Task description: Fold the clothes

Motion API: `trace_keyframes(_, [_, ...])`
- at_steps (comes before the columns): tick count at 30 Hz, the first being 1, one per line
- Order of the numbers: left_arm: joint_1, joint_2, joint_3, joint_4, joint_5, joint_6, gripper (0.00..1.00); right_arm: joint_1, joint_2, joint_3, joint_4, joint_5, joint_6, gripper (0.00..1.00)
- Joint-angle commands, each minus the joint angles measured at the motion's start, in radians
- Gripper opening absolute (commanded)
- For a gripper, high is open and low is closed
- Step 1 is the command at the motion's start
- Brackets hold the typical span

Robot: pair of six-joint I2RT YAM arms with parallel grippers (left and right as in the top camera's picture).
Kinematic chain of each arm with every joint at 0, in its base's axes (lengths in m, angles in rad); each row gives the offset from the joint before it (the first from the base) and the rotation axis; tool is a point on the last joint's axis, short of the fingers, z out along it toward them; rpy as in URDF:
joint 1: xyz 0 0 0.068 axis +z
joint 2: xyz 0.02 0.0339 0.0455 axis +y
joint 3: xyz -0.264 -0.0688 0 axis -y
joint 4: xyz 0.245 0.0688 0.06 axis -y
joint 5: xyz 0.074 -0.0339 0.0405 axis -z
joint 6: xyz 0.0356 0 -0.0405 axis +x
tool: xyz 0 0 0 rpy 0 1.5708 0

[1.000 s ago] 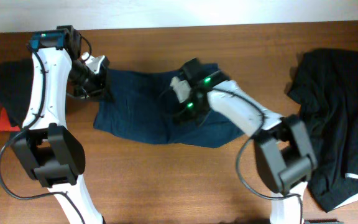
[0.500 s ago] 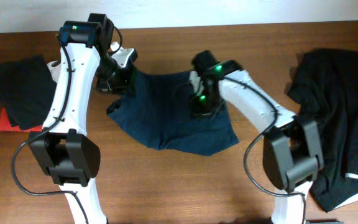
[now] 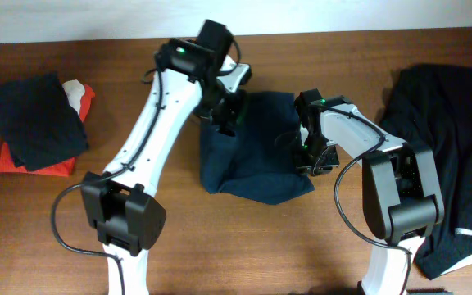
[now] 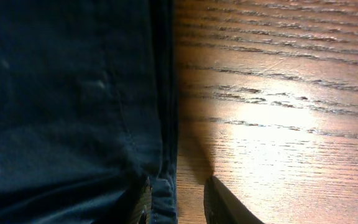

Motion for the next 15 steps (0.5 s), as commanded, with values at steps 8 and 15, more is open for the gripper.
trace_keyframes(8, [0.002, -0.006, -0.047, 0.262, -0.004, -0.032, 0.66, -0.104, -0.042, 0.105, -0.140, 0.033, 0.003, 0.32])
trace_keyframes(15, [0.105, 0.085, -0.048, 0.504, -0.092, -0.014, 0.73, -0.191, -0.168, 0.445, -0.333, -0.496, -0.254, 0.40])
